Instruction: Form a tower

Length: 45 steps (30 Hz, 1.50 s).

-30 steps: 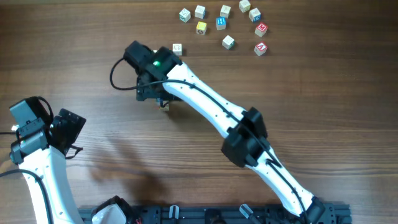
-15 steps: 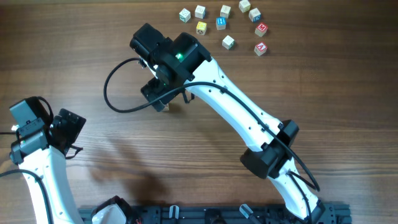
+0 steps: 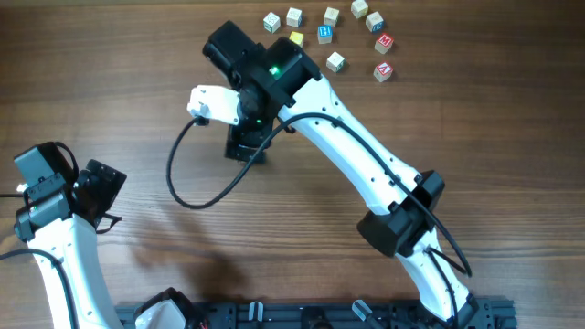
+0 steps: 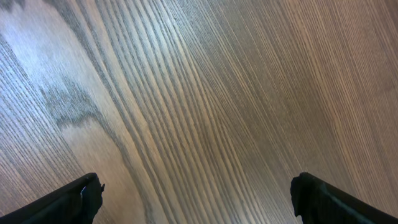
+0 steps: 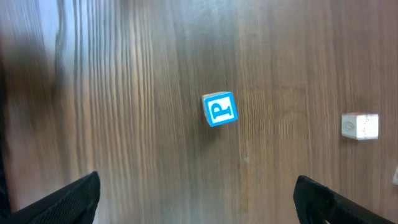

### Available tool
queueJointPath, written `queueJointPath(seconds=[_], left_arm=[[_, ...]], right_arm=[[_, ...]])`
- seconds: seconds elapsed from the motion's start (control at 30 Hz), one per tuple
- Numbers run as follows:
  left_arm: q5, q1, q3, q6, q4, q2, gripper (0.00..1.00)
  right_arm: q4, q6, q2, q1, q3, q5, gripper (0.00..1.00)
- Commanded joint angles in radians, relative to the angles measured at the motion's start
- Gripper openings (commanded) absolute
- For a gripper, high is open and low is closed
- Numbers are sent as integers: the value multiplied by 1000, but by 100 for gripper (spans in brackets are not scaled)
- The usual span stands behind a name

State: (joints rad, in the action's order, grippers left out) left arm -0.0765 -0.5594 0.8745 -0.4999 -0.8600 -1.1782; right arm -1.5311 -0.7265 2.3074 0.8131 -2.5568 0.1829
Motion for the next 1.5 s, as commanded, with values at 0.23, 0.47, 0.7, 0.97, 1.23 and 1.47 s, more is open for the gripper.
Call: queueJointPath(seconds=[0.23,0.47,0.7,0.97,1.23,1.47], left_arm=[[5,-6,3,-10,3,6,100],[5,-6,3,-10,2,6,100],[5,-6,3,-10,2,6,100],[5,-6,3,-10,3,6,100],[5,-6,3,-10,3,6,100],[5,-6,3,-10,3,6,100]], right_arm=[[316,-191,-7,3,340,10,100],[373,-248,-5,3,340,45,100],[420,-269,76,3,340,35,100],[401,-268,95,5,317,36,100],[285,-325,47,-22,191,150,100],[269,-329,41,-95,192,269,100]])
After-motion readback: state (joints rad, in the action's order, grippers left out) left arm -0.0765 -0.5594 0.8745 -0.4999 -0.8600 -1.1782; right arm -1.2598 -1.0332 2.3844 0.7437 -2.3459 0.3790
